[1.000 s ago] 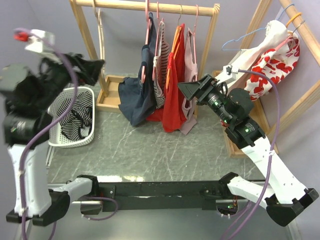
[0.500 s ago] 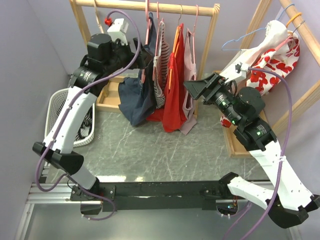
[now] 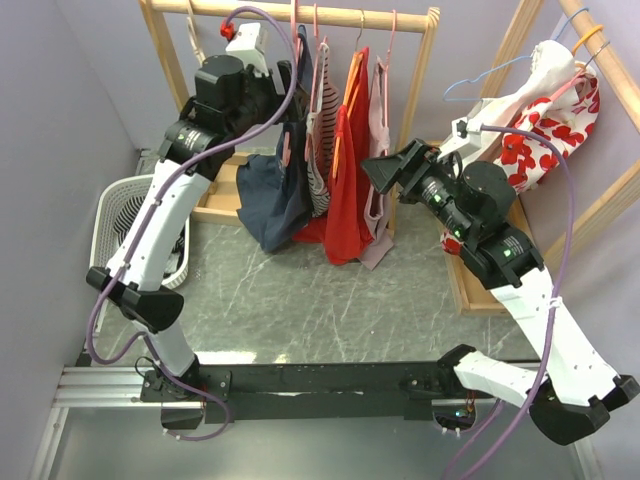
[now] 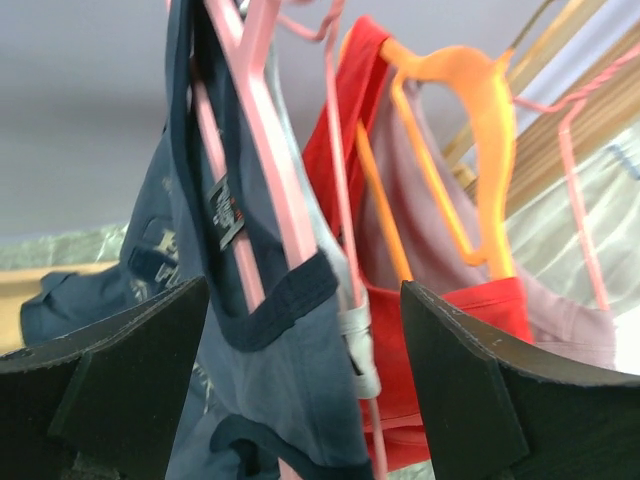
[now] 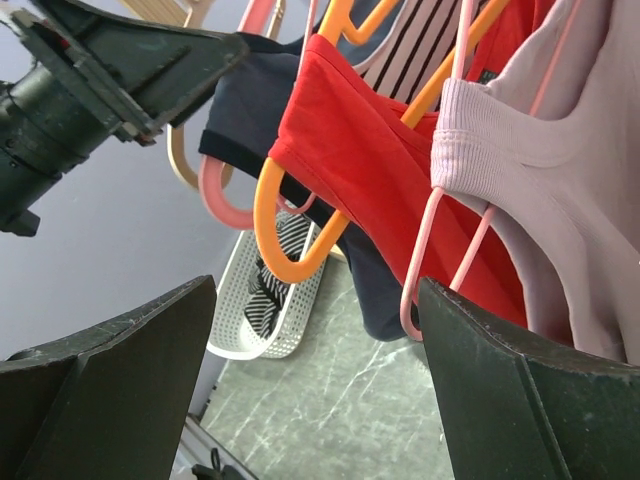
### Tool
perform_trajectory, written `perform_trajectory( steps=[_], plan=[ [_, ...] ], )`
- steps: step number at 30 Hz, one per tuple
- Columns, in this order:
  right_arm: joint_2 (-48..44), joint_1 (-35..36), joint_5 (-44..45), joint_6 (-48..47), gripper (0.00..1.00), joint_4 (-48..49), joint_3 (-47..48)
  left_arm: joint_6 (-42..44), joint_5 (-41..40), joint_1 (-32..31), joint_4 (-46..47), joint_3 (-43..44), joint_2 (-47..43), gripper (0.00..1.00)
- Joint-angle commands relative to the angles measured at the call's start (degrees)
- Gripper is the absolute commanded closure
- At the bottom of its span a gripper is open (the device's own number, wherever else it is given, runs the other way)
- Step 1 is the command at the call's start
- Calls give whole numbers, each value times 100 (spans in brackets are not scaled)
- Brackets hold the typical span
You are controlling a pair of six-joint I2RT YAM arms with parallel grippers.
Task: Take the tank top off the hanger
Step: Pick up the hanger from the clothesline.
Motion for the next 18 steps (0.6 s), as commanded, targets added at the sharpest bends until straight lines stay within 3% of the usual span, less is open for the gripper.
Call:
perform_trajectory(
  steps=[1, 5, 11, 12, 18],
  plan=[
    [32, -35, 56, -123, 11, 125, 192, 214, -526, -141, -20, -34, -17, 19],
    [85, -35, 47, -114, 10, 169, 183, 311, -800, -256, 86, -210, -78, 26],
    [146, -44, 64, -123, 10, 178, 200, 434, -1186, -431, -239, -122, 80, 46],
    [164, -36, 73, -123, 10, 187, 200, 434, -1308, -449, -222, -174, 54, 56],
    [181, -36, 38, -79, 10, 231, 148, 504, -1819, -537, -152, -324, -78, 83]
  ],
)
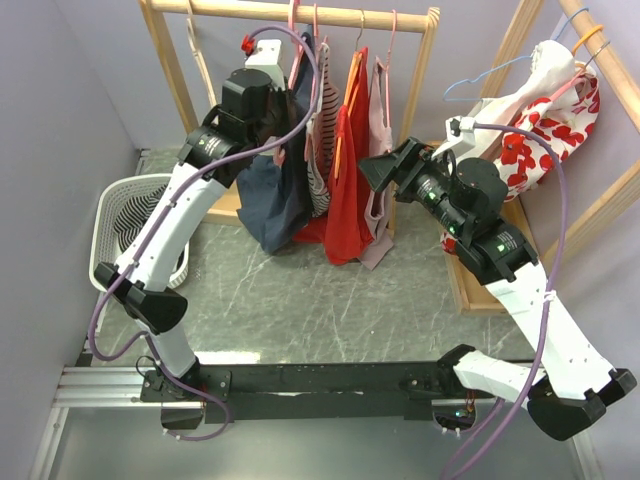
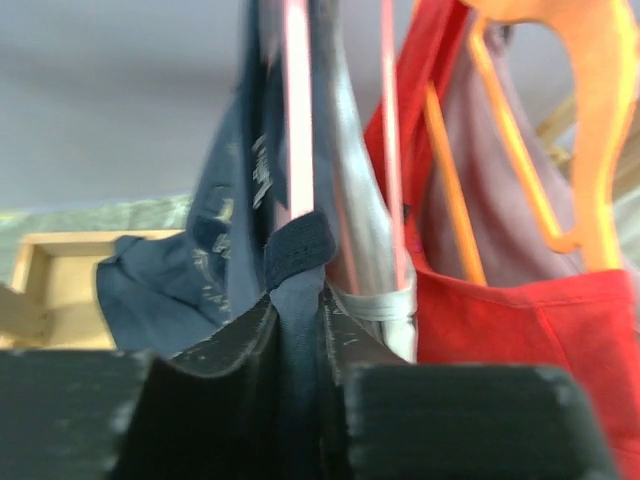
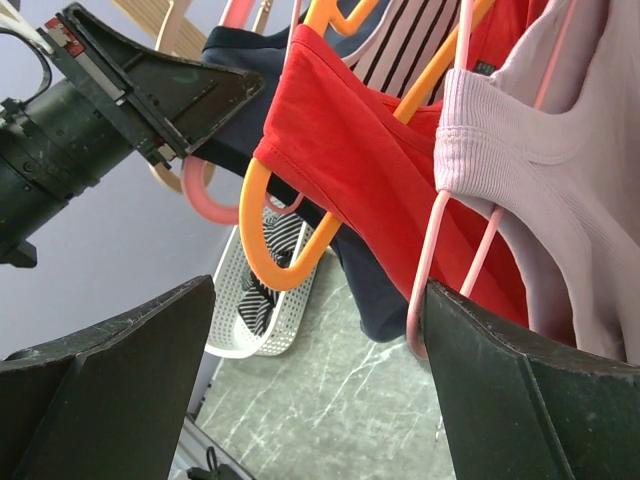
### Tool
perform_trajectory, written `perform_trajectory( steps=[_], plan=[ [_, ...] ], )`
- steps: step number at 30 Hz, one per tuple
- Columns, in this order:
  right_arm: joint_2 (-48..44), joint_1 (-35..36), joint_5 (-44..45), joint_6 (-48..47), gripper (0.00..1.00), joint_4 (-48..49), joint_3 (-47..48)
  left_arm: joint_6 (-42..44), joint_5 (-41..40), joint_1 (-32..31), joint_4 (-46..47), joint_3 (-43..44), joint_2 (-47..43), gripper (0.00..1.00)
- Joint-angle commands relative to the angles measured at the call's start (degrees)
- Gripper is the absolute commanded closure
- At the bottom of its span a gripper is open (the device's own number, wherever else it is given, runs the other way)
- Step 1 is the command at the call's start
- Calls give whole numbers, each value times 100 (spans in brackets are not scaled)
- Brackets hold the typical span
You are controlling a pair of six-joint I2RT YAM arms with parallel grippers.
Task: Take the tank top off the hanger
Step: Pick up the hanger from the clothesline.
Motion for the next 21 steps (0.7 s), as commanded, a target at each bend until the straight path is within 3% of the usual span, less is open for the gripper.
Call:
perform_trajectory(
  steps=[1, 5, 11, 21],
  plan=[
    [17, -44, 29, -74, 10, 207, 139, 146, -575, -52, 82, -51, -166, 85],
    [26, -44, 20, -65, 10, 207, 147, 278, -909, -61, -14, -7, -236, 99],
    [18, -44, 20, -65, 9, 207, 121, 778, -1138, -70, -260, 116, -543, 99],
    [9, -44, -24, -48, 9, 189, 139, 1148, -805, -61, -1394, 661, -903, 99]
  ],
)
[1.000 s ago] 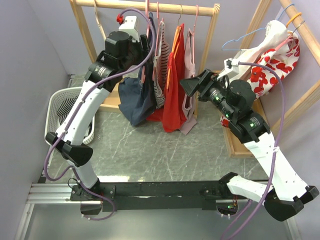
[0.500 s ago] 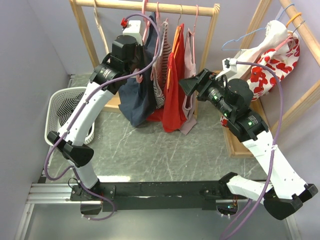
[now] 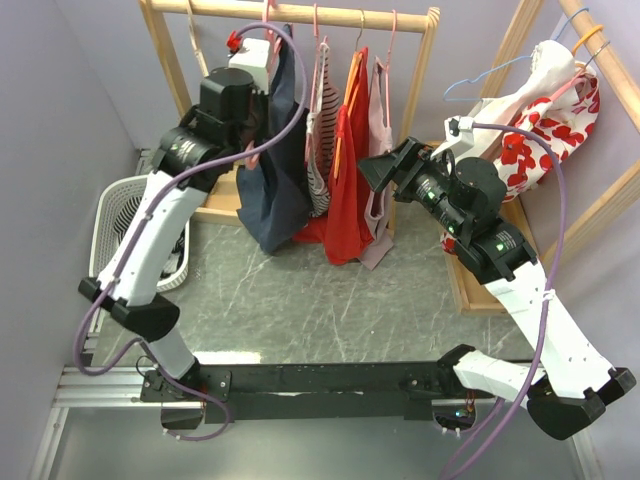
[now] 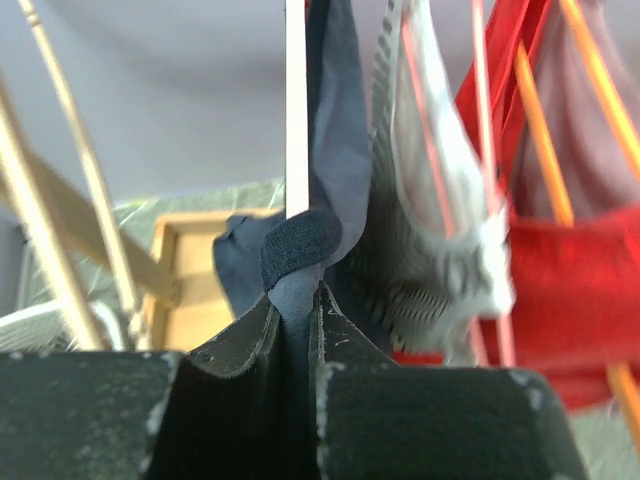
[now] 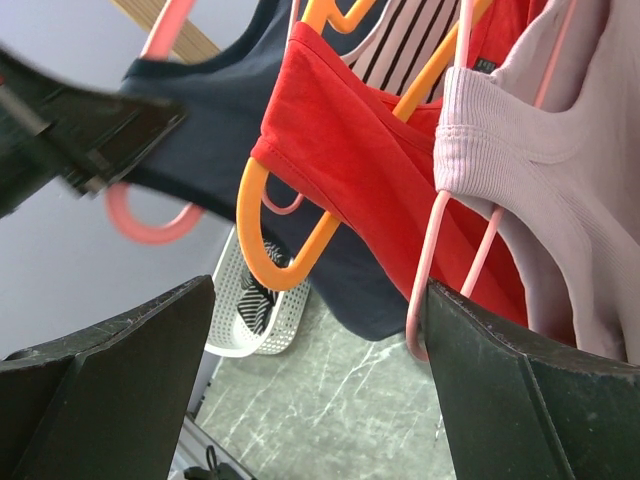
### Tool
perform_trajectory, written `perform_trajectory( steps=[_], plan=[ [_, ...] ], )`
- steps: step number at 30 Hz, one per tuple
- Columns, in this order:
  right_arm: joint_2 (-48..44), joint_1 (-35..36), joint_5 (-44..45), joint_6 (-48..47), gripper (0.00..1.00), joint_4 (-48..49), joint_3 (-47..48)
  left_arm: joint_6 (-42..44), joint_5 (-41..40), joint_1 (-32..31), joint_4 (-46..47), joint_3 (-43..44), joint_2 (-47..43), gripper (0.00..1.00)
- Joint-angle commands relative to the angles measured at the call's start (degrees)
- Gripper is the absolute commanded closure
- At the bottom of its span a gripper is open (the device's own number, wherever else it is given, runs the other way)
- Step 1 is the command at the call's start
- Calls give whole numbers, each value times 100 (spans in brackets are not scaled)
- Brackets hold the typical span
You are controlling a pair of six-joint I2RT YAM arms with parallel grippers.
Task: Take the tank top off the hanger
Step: Pick up the hanger from the clothesline.
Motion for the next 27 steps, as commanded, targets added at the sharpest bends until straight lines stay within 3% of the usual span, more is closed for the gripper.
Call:
perform_trajectory(
  steps=[1, 15, 27],
  plan=[
    [-20, -33, -8, -41, 9, 207, 121, 177, 2, -24, -526, 215, -659, 99],
    [-81, -33, 9, -103, 10, 102, 200, -394, 713, -32, -1678, -207, -1801, 99],
    [77, -25, -359, -121, 10, 119, 411, -948, 1426, -32, -2337, -1323, -3128, 99]
  ],
)
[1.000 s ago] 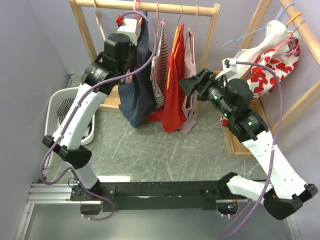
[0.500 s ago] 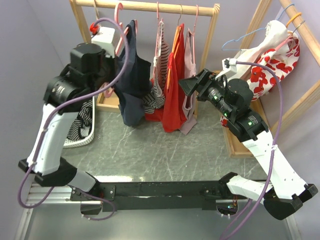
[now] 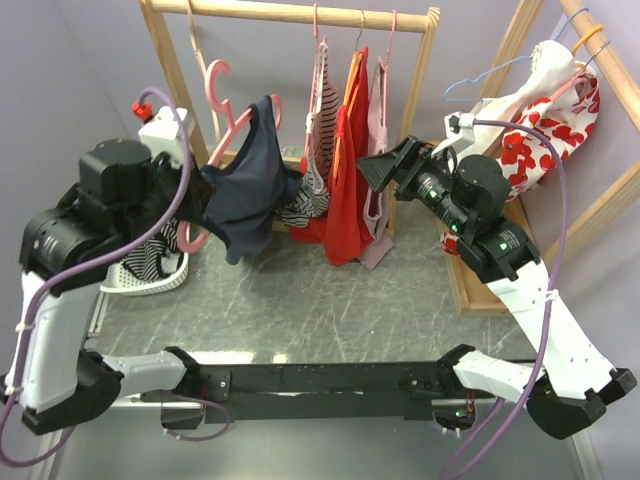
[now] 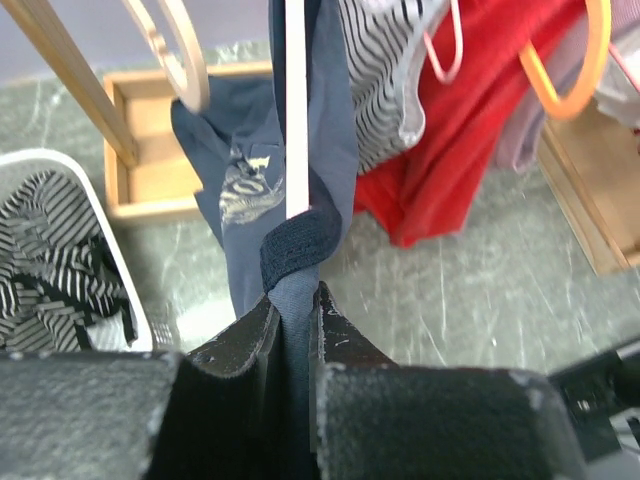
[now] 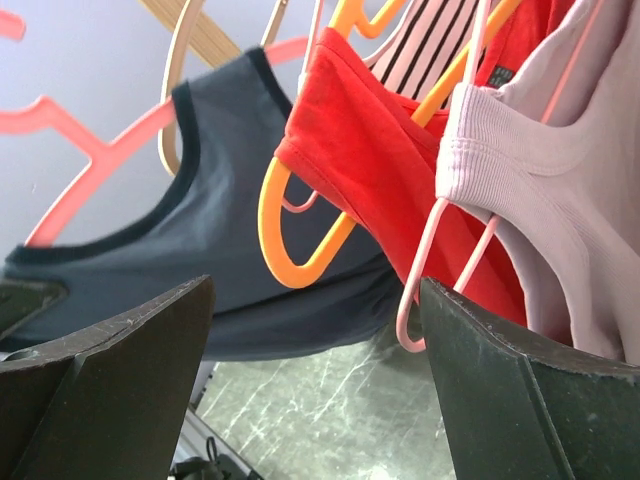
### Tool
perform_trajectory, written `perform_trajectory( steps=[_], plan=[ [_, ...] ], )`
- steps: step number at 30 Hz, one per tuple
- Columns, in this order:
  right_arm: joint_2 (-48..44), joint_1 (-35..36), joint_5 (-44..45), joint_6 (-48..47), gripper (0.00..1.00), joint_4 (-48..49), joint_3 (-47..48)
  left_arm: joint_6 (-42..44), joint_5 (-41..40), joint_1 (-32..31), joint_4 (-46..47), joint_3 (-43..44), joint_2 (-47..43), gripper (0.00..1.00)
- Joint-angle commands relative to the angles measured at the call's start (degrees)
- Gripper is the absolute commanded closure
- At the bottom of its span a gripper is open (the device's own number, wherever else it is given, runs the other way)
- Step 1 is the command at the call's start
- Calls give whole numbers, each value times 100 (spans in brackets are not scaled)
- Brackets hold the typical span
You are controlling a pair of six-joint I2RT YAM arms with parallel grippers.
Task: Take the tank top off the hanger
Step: Pick up the hanger from the clothesline.
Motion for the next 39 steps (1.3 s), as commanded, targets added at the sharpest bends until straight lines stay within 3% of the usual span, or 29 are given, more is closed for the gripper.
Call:
perform_trajectory(
  steps=[1, 6, 10, 18, 26, 33, 39],
  plan=[
    [59, -24, -244, 0, 10, 198, 247, -255, 226, -21, -117, -97, -475, 99],
    [322, 63, -963, -201, 11, 50, 519, -229, 515, -21, -415, -431, -731, 99],
    [595, 555, -965, -553, 11, -285, 1011, -228, 832, -13, -337, -782, -976, 99],
    [903, 1565, -622, -1202, 11, -812, 1381, -431, 1077, -13, -407, -809, -1539, 99],
    [1027, 2225, -316, -1495, 12, -998, 1162, -448, 1614, -21, -345, -1397, -1873, 99],
    [1315, 2410, -77, -1301, 11, -471, 897, -554, 1983, -13, -284, -2153, -2339, 99],
    [1869, 2410, 257, -1029, 11, -558, 1196, -615, 2203, -21, -249, -2031, -2559, 99]
  ],
)
